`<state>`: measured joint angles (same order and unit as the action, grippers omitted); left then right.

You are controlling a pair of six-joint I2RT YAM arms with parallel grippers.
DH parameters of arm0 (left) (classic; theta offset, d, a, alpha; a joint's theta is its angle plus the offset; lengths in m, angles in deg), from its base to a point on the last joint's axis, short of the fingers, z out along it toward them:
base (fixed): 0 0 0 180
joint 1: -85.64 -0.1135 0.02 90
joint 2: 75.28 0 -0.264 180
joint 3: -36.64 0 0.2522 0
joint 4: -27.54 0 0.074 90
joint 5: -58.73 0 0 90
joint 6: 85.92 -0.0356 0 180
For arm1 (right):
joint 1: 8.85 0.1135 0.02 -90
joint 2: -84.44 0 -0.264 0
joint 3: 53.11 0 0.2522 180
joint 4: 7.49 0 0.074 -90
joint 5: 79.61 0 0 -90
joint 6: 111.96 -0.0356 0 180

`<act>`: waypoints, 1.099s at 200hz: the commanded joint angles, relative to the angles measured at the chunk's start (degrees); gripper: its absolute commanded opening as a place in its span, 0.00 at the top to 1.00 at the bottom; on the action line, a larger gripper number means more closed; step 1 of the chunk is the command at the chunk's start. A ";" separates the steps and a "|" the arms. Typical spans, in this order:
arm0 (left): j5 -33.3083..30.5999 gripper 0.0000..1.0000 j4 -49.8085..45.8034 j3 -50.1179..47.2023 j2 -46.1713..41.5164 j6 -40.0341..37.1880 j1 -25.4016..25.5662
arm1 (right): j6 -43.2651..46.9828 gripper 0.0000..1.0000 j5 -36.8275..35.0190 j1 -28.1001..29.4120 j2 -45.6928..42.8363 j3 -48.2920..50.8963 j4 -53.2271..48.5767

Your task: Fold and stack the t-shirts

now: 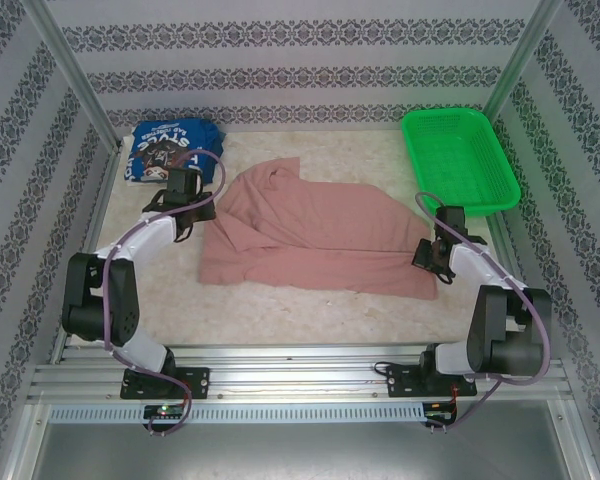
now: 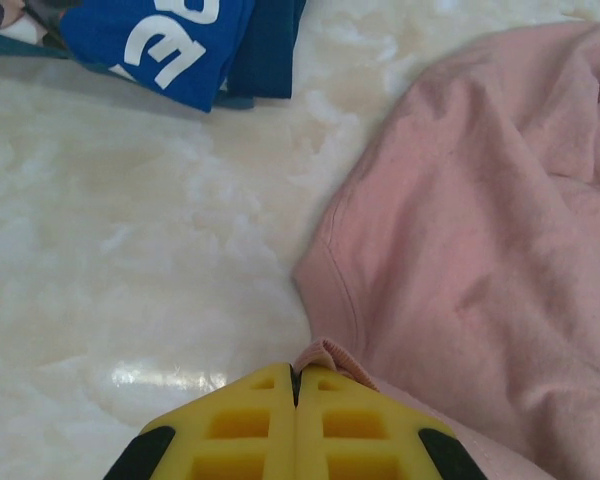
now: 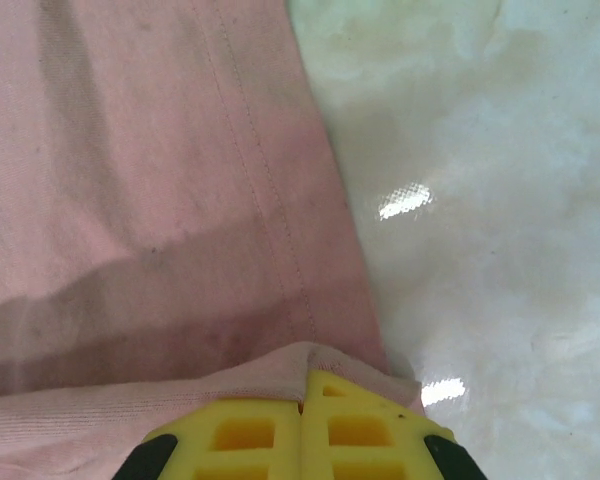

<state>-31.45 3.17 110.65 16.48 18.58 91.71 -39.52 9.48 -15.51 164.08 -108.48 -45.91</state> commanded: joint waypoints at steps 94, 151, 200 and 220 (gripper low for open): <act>2.17 1.00 0.81 8.17 9.22 -1.58 0.58 | 1.77 0.94 -1.09 -0.96 5.52 -3.94 1.91; 6.10 0.91 2.00 9.72 12.22 -1.77 0.60 | 1.65 0.89 -0.89 -1.12 7.97 -3.88 2.92; 6.70 0.00 -1.59 7.48 0.43 5.20 -0.84 | 0.08 0.50 0.29 -1.12 3.46 -5.82 0.89; 5.31 0.00 -7.57 5.64 -8.84 7.50 -1.59 | 0.15 0.33 0.47 -1.10 -2.15 -6.47 -1.25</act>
<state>-25.35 1.25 117.21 19.85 21.40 91.23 -38.45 9.90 -16.25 168.78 -112.50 -44.45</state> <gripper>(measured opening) 0.996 0.601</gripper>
